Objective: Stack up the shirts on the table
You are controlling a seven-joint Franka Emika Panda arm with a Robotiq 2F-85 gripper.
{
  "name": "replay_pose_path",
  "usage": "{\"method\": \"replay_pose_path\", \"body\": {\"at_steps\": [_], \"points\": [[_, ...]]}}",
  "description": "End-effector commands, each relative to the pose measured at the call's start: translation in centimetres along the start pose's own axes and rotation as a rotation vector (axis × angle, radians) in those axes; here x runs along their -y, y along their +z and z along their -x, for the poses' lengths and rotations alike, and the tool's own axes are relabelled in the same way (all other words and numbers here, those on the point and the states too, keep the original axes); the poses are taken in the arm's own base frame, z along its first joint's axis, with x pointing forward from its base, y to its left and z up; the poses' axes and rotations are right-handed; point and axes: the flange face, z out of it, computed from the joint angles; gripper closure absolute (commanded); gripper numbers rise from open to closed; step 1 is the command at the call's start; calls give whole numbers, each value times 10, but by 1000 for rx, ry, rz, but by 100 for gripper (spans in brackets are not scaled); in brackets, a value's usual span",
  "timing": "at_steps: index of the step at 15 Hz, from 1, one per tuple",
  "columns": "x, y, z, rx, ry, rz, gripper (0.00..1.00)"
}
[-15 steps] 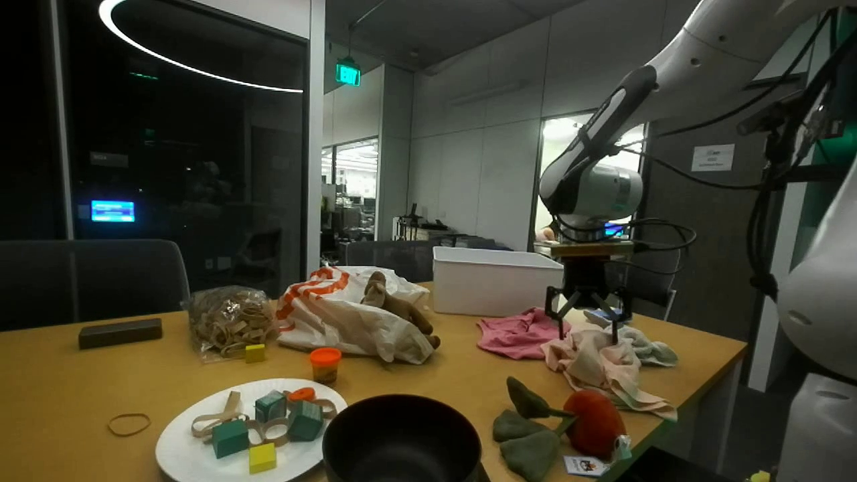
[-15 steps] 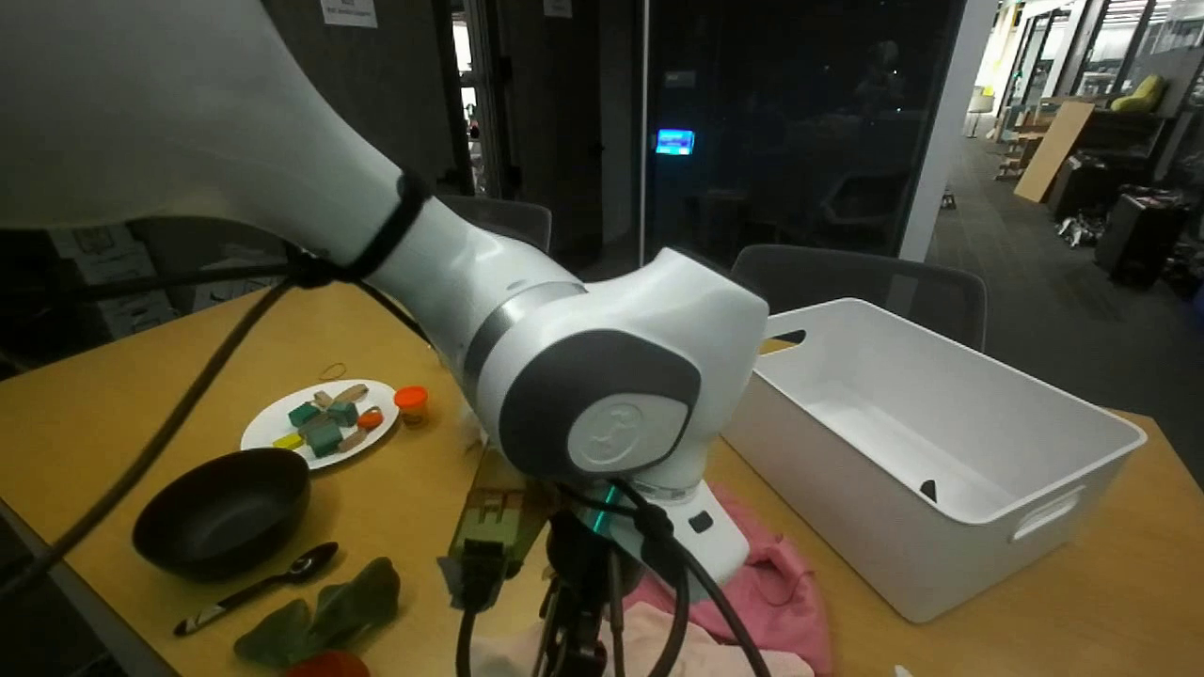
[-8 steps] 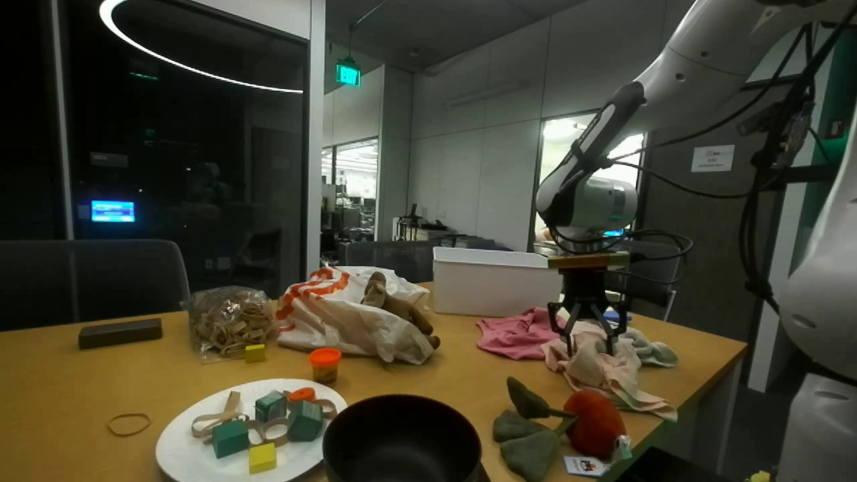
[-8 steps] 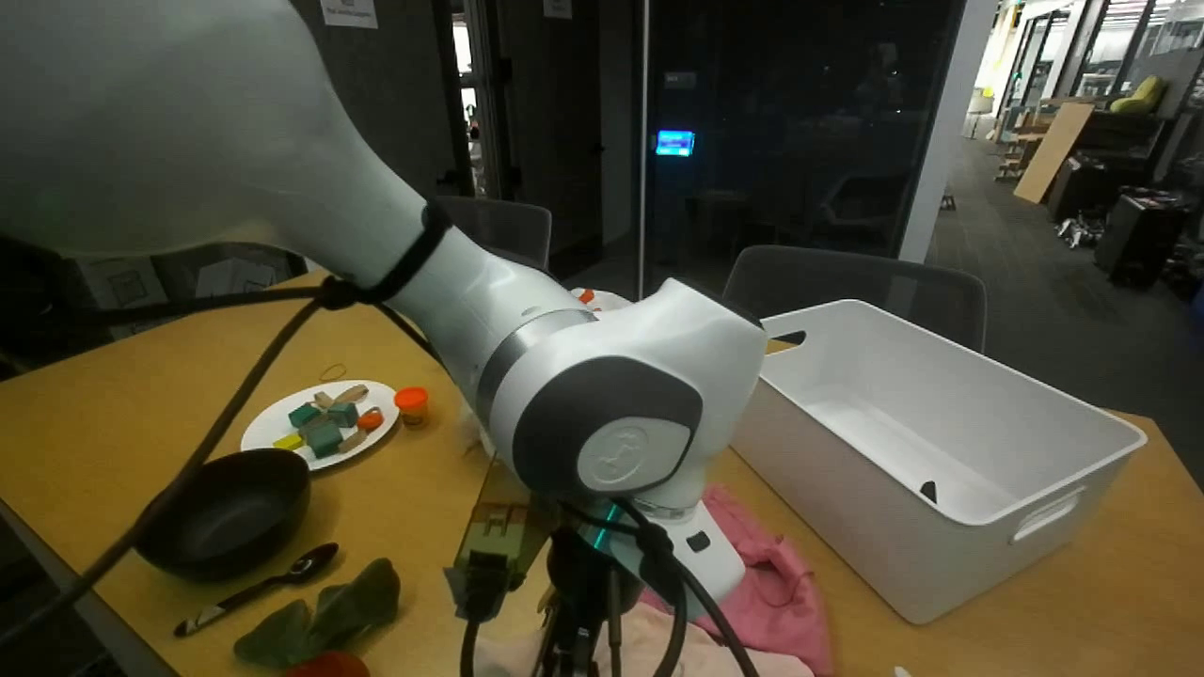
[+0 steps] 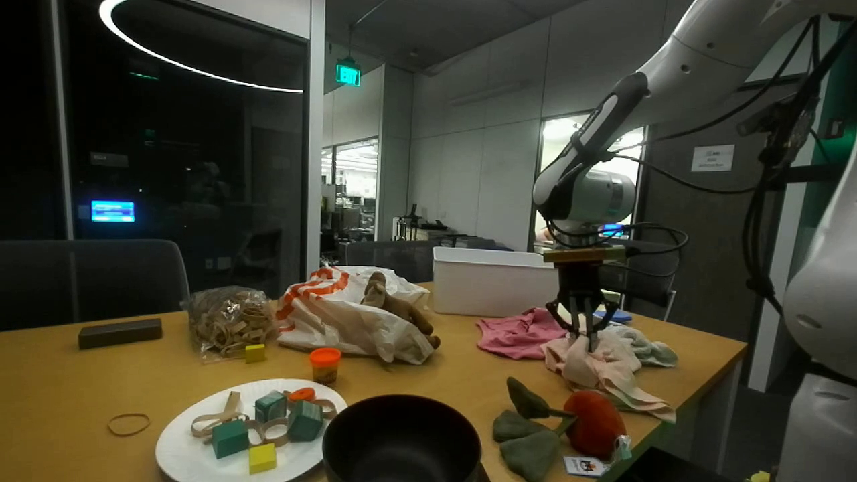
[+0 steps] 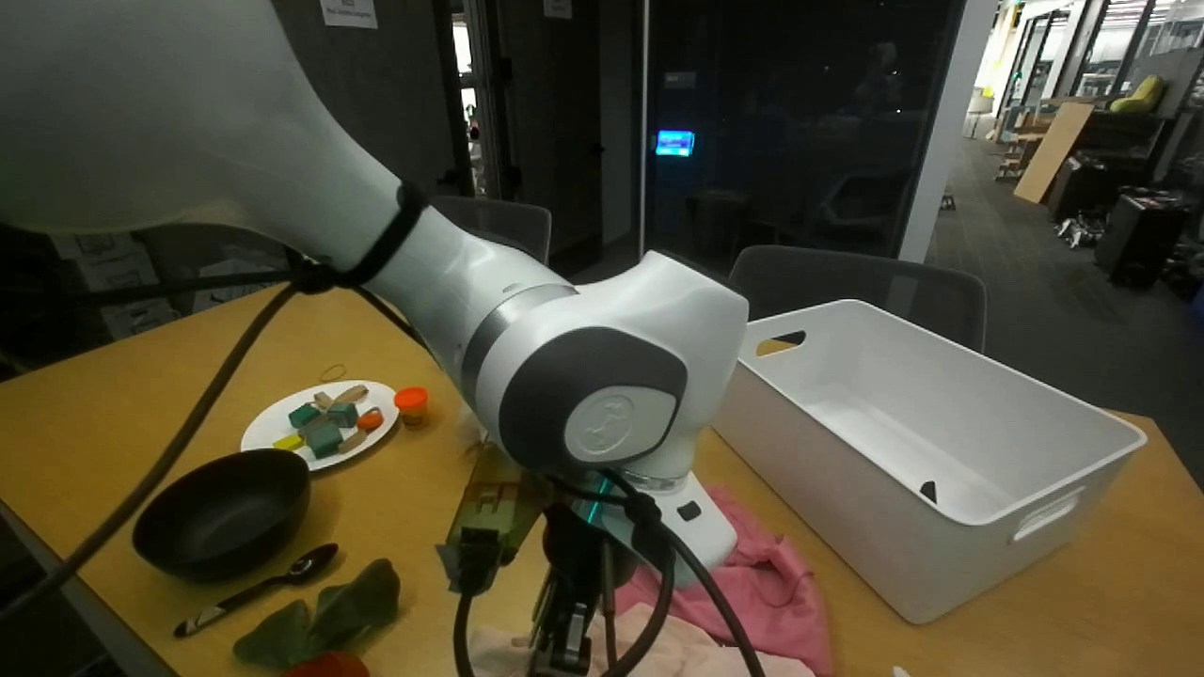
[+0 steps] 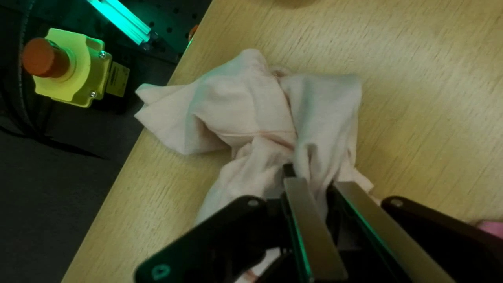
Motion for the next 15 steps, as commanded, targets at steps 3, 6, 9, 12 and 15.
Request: {"method": "replay_pose_path", "body": {"at_steps": [3,6,9,12,15], "points": [[-5,-38,6,-216,95,34,98],[-3,-83,25,-369,114,33,98],[19,-117,42,-514,87,-2,98],[66,-134,53,-664,27,-52,98],[117,-136,58,-828,-28,-63,98]]}}
